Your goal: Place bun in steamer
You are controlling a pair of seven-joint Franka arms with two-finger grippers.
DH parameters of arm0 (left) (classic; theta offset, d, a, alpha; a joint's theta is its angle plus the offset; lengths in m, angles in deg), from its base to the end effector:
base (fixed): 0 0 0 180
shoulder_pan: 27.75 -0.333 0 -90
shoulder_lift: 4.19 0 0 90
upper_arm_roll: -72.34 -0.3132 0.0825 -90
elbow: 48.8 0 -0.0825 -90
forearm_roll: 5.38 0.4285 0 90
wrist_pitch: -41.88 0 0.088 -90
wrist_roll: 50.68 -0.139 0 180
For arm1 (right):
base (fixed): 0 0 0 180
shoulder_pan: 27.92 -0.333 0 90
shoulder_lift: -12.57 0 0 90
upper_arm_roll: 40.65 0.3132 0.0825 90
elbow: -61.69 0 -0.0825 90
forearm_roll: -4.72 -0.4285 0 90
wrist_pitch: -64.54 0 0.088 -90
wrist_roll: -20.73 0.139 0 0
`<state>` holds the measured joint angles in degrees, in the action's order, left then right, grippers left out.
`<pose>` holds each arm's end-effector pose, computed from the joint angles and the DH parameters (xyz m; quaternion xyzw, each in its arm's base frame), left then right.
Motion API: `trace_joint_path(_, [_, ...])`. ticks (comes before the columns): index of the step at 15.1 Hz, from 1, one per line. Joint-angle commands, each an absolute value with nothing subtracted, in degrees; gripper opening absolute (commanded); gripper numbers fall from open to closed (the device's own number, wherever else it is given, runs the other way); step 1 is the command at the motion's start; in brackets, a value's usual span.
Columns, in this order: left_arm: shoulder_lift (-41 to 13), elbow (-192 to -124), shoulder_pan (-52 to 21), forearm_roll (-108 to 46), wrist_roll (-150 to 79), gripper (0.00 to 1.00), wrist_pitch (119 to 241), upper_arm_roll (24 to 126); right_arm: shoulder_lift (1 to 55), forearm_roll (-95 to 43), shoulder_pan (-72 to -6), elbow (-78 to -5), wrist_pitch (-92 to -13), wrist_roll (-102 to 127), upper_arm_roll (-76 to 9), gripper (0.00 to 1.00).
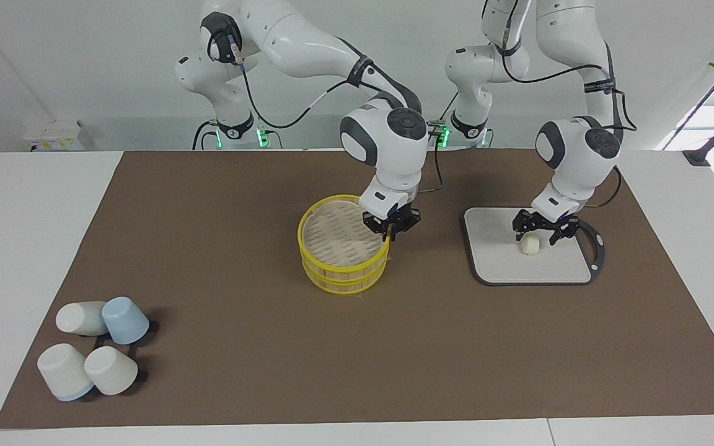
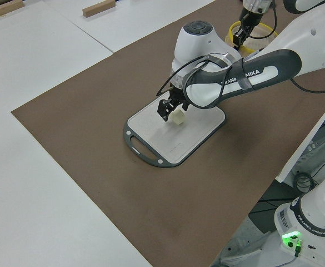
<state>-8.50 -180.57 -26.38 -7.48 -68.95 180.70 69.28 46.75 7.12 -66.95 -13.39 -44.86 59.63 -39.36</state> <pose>0.5568 0.0157 0.2531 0.9911 -0.1309 0.0254 0.0061 0.5875 0.4889 0.3436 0.9998 0.0174 0.0096 0.0095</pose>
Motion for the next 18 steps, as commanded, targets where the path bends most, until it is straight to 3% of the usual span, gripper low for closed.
trace_joint_path(1, [-9.5, -180.7, -25.6, -7.6, -70.0, 0.61, 182.3, 69.0, 45.4, 7.6, -64.8, -13.0, -42.3, 57.2, -39.2, 0.00])
trace_joint_path(3, [-9.4, -180.8, -25.6, -7.6, -69.9, 0.47, 182.0, 69.0, 44.1, 7.4, -62.5, -13.0, -41.0, 51.3, -39.2, 0.00])
trace_joint_path(5, [-9.5, -180.7, -25.6, -7.6, -69.9, 0.45, 181.5, 69.0, 40.5, 7.4, -57.8, -13.0, -35.2, 43.9, -39.4, 0.00])
trace_joint_path(7, [-9.5, -179.9, -25.6, -7.6, -69.7, 0.36, 179.6, 69.1, 37.1, 7.4, -51.4, -13.3, -29.5, 31.1, -39.3, 0.00])
trace_joint_path(9, [-9.6, -176.6, -24.7, -8.3, -68.3, 0.36, 175.8, 69.2, 34.8, 7.4, -44.2, -13.9, -24.7, 18.5, -39.3, 0.00])
trace_joint_path(10, [-9.6, -172.5, -23.5, -8.6, -64.3, 0.36, 171.1, 69.2, 34.3, 7.4, -41.1, -14.5, -22.7, 14.0, -39.3, 0.00])
trace_joint_path(12, [-14.4, -157.5, -17.8, -9.4, -51.1, 0.36, 158.0, 69.3, 32.4, 7.4, -37.6, -17.8, -21.9, 9.5, -39.3, 0.00])
trace_joint_path(15, [-21.3, -138.9, -8.0, -11.3, -28.0, 0.36, 147.6, 69.7, 30.9, 7.6, -36.4, -21.5, -22.3, 8.8, -39.4, 0.00])
trace_joint_path(18, [-23.2, -136.2, 4.4, -11.3, -9.6, 0.36, 152.8, 69.6, 30.7, 7.7, -35.7, -21.6, -22.3, 8.7, -39.4, 0.00])
